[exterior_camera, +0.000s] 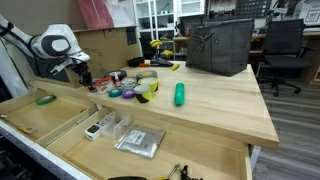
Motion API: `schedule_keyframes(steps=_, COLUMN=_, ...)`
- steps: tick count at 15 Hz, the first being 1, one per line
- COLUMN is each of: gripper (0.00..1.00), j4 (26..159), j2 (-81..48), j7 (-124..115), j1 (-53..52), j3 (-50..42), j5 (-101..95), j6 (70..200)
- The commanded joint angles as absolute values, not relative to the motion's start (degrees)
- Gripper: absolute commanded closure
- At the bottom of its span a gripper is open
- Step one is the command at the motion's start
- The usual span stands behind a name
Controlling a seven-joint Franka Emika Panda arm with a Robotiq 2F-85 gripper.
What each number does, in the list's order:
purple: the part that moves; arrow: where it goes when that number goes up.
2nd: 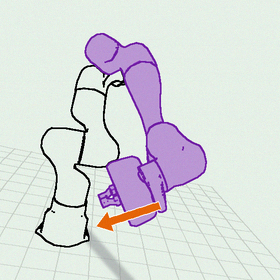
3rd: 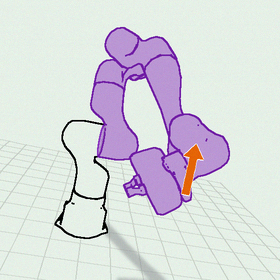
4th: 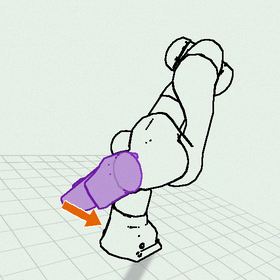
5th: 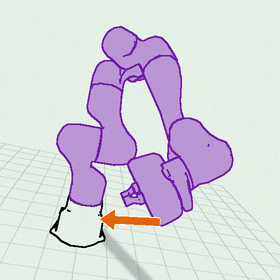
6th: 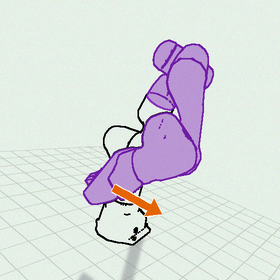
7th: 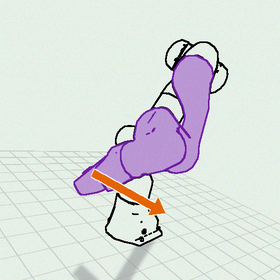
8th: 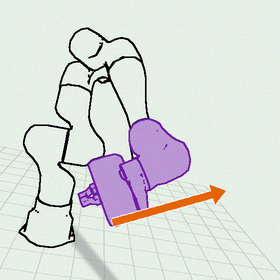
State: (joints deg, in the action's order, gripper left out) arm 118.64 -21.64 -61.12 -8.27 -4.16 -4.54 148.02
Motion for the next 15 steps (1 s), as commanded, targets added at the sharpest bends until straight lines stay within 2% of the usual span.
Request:
schedule_keyframes(steps=1, gripper=1.00, j4=117.7, j2=-21.8, j7=-63.2, j1=-8.9, j3=-4.7, j5=-3.4, j6=147.4)
schedule_keyframes(steps=15, gripper=1.00, j4=116.7, j2=-22.1, j7=-64.4, j1=-8.5, j3=-4.6, j5=-1.8, j6=147.4)
